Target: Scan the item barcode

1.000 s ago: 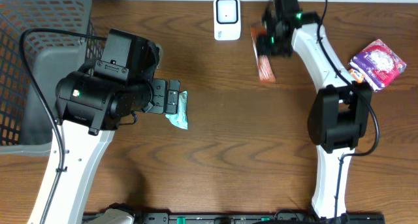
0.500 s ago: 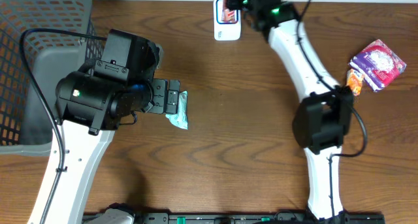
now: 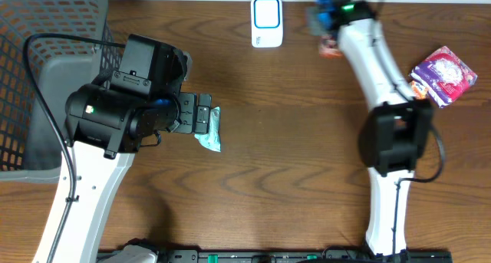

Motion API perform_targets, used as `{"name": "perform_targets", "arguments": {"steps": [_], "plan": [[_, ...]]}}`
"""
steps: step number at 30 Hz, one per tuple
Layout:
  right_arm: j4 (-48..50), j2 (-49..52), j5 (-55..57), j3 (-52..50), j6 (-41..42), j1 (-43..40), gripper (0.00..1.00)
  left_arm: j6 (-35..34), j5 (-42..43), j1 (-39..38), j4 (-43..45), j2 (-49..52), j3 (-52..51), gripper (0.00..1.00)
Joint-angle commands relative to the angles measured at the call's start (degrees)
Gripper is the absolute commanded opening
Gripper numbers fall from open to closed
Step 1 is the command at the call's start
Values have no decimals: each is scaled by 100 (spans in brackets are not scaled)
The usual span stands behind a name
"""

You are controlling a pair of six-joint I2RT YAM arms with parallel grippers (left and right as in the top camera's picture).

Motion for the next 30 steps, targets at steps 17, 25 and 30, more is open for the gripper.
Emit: {"name": "perform_targets", "arguments": {"steps": [17, 25, 30], "plan": [[-1482, -380, -1591, -9, -39, -1648, 76, 35, 11, 4, -11, -26, 4, 98], [-1751, -463, -5410, -11, -37, -868, 75, 35, 11, 4, -11, -26, 4, 98], [-1759, -212, -5438, -13, -31, 111, 91, 35, 11, 4, -11, -26, 4, 98]]}}
